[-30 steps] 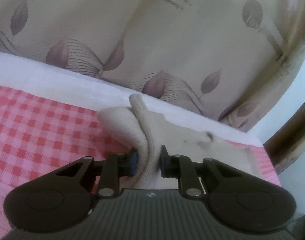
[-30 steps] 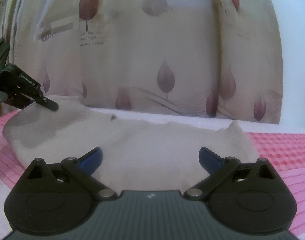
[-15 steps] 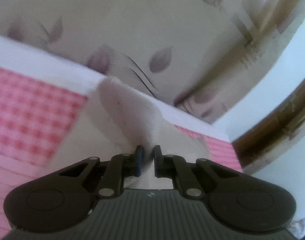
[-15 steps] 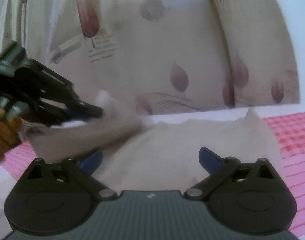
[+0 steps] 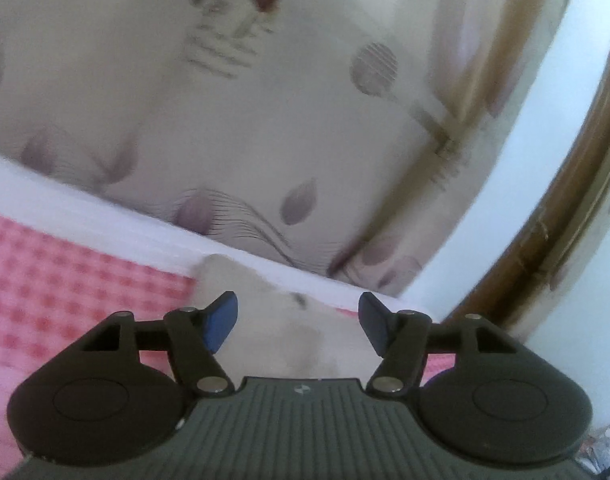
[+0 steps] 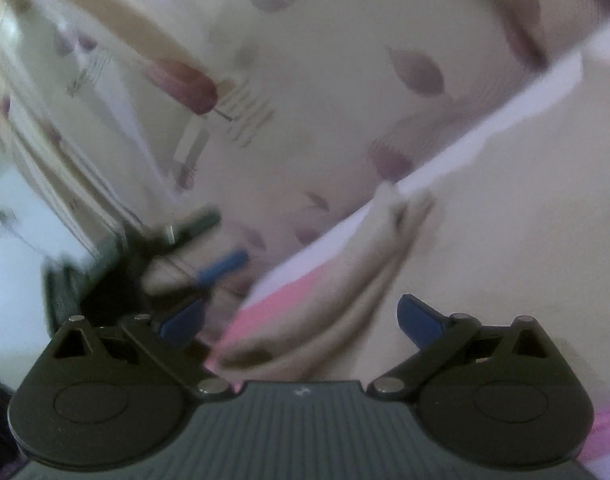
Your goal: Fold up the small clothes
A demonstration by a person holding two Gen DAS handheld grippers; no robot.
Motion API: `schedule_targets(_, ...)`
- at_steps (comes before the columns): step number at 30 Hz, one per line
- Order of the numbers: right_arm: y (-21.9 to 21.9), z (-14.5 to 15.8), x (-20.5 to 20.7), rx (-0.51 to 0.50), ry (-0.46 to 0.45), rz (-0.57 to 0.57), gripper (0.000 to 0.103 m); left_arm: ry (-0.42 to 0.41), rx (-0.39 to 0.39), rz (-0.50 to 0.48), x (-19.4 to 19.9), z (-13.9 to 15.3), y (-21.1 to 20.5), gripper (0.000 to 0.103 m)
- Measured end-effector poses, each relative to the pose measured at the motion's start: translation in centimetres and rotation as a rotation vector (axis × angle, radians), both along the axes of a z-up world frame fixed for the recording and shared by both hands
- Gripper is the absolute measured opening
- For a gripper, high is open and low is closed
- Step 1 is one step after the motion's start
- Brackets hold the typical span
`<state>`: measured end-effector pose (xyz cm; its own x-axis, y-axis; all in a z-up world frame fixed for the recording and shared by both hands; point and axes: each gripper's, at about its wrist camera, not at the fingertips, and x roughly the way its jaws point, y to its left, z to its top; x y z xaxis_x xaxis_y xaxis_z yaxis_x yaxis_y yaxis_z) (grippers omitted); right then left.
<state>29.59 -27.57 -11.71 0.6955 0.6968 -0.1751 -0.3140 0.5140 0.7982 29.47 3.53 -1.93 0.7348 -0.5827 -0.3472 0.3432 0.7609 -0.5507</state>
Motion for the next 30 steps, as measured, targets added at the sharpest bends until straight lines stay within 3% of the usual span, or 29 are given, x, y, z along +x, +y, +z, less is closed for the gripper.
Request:
schedule_targets(3, 0.8, -0.8, 2.3, 0.084, 0.100, 0.000, 0.103, 0.041, -0.052, 0.027, -0.6, -2.9, 2.3, 0.064)
schedule_targets(6, 1.7, -1.6, 3.7, 0.089, 0.175, -0.025, 0.102, 0.022, -0.125, 0.015, -1.6, -5.5, 3.3, 0.064)
schedule_targets(9, 2.4, -1.5, 4.6, 0.120, 0.181, -0.036, 0.102, -0.006, -0.143, -0.024, -2.3, -7.0, 2.8, 0.065)
schedule_targets(14, 4.3, -0.9, 6.5, 0.068, 0.186, -0.043, 0.103, -0.041, -0.208, -0.100, -3.4, -8.5, 2.1, 0.065)
schedule_targets(18, 6.0, -0.7, 8.5, -0.011, 0.197, -0.031, 0.098, -0.059, -0.168, -0.177, -3.5, -8.5, 1.1, 0.065)
schedule_targets(19, 6.4, -0.6, 8.9, -0.046, 0.201, -0.039, 0.091, -0.069, -0.158, -0.188, -3.6, -8.5, 0.8, 0.065)
schedule_targets(21, 6.8, -0.5, 9.4, -0.133, 0.215, -0.070, 0.061, -0.089, -0.146, -0.196, -3.9, -8.4, 0.6, 0.073)
schedule_targets(22, 6.8, -0.6, 9.5, -0.175, 0.224, -0.090, 0.034, -0.096, -0.139, -0.191, -3.9, -8.4, 0.4, 0.074)
schedule_targets(23, 6.5, -0.9, 9.5, -0.203, 0.225, -0.099, 0.027, -0.102, -0.137, -0.188, -4.1, -8.4, 0.4, 0.076)
schedule_targets(28, 5.6, -1.0, 8.9, -0.203, 0.179, -0.090, 0.020, -0.136, -0.160, -0.113, -4.5, -8.2, 1.1, 0.087)
schedule_targets(30, 5.4, -0.5, 8.6, -0.195, 0.161, -0.093, 0.019, -0.160, -0.150, -0.047, -5.1, -8.0, 1.5, 0.098)
